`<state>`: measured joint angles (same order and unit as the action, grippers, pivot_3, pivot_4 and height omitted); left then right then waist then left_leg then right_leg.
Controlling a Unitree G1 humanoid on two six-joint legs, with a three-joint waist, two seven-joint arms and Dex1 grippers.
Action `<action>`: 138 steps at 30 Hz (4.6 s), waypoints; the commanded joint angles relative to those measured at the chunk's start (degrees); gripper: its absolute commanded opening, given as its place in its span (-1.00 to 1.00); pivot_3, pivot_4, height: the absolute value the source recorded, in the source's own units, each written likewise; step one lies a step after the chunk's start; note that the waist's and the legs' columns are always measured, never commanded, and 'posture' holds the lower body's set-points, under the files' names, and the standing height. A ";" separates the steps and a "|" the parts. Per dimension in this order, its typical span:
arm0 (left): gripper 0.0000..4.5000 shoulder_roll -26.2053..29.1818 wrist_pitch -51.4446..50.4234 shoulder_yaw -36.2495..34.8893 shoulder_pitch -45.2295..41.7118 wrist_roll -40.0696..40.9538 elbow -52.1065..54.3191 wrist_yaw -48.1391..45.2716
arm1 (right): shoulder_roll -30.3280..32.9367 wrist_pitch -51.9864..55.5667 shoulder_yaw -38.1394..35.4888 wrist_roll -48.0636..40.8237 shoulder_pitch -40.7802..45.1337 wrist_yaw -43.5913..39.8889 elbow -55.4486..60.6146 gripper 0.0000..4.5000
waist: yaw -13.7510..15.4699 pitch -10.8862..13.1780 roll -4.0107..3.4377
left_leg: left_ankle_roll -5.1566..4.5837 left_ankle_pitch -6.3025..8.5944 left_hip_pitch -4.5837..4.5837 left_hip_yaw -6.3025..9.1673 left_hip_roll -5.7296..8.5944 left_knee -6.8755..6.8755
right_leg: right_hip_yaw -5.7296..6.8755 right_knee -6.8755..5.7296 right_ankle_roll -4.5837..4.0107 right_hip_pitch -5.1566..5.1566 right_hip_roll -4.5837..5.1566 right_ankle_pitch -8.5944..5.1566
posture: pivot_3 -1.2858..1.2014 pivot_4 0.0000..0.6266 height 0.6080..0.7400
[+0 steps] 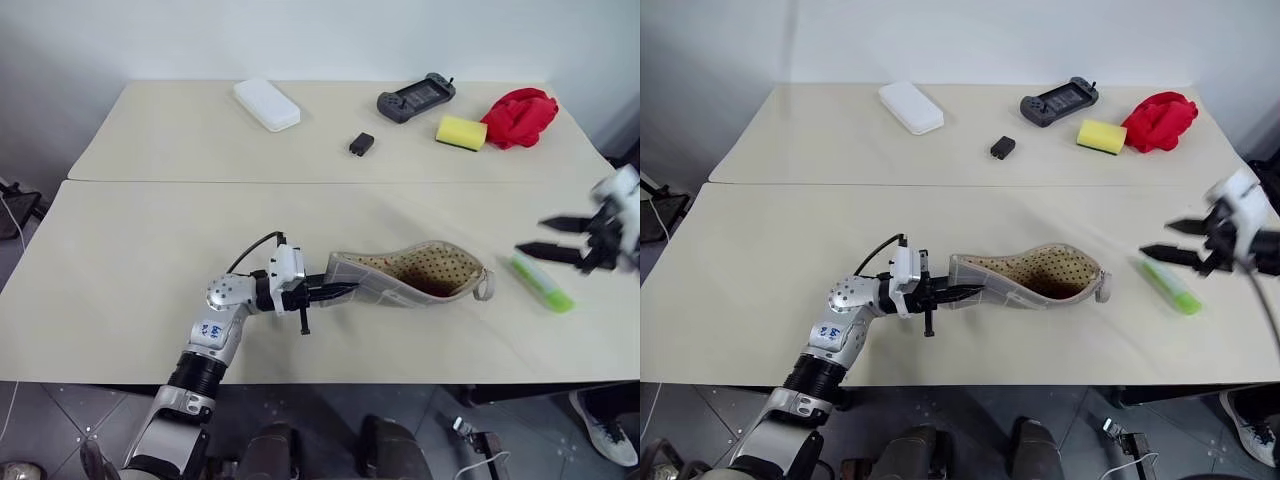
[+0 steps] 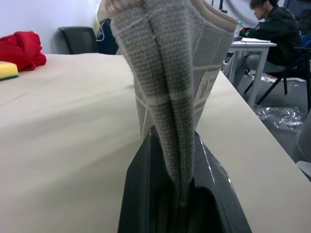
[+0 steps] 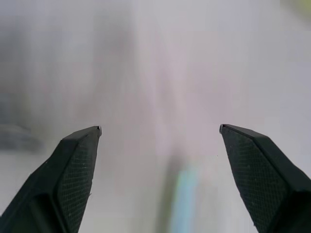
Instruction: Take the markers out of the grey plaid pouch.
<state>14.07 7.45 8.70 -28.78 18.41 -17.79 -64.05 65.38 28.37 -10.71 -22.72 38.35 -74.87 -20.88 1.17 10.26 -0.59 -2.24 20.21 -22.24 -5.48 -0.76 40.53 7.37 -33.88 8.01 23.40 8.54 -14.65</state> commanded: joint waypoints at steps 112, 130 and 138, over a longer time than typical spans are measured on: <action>-1.00 -0.10 6.10 0.06 4.36 -2.33 3.52 4.60 | -17.32 -10.81 22.32 15.51 -2.58 0.31 33.26 -0.75 | -1.07 -0.41 0.51 | -0.07 0.15 -0.10 0.10 -0.04 0.29 | 0.08 -0.08 -0.07 0.02 0.04 0.03 | 0.03 -0.52 1.00; -1.00 0.49 5.24 0.07 4.87 -2.30 4.54 4.90 | -23.20 -9.14 6.45 -10.69 -7.03 1.84 30.53 -0.75 | -1.11 -0.38 0.47 | -0.09 0.17 -0.07 0.09 -0.13 0.30 | 0.06 -0.06 -0.03 -0.02 0.04 0.05 | 0.03 -0.52 1.00; -1.00 0.48 5.03 -0.11 3.49 -2.28 3.36 4.40 | -23.05 19.16 -4.31 -37.02 -0.12 16.48 31.56 -0.75 | -0.62 -0.32 0.37 | -0.13 0.20 -0.09 0.20 -0.27 0.34 | 0.06 -0.08 -0.05 -0.01 0.20 0.06 | 0.03 -0.52 1.00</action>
<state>14.59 12.38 9.03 -24.54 15.53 -14.59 -59.52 42.23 43.65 -11.62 -54.86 37.34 -61.66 10.85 0.55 9.94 -0.21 -2.37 20.41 -22.34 -5.29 -1.03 40.87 7.42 -33.95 7.96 23.39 8.75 -14.59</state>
